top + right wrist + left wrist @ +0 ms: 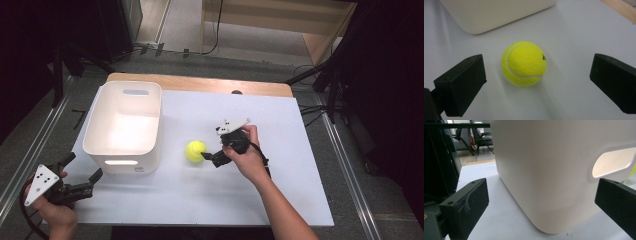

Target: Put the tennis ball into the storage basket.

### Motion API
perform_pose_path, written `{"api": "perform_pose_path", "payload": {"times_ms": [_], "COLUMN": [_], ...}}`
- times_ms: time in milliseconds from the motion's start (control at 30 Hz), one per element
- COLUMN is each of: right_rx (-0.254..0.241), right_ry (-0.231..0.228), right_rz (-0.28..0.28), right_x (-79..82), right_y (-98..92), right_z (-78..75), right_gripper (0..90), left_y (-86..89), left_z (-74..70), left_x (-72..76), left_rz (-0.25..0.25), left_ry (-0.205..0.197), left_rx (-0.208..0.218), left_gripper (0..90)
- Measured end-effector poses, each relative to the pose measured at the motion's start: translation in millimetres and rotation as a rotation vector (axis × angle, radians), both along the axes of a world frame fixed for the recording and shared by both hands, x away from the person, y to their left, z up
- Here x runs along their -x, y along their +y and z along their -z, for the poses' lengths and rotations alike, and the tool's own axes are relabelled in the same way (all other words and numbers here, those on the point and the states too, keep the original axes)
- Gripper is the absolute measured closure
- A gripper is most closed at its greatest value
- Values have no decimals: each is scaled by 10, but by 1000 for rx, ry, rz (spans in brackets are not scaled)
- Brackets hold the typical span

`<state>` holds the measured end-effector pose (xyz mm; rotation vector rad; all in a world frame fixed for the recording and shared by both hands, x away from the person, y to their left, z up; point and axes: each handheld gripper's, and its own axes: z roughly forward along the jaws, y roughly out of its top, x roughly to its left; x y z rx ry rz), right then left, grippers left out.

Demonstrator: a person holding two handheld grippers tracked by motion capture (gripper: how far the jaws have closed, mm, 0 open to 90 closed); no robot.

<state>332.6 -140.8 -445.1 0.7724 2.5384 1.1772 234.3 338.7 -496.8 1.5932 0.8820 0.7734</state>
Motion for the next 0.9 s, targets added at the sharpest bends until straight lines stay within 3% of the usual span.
{"api": "perform_pose_path", "payload": {"times_ms": [900], "right_rx": [61], "right_ry": [69], "right_rz": [-43], "right_x": [-133], "right_y": [278], "right_z": [176], "right_gripper": [0], "left_y": [1], "left_z": [0], "left_x": [2], "left_rz": [3], "left_ry": [0], "left_rx": [3], "left_gripper": [0]}}
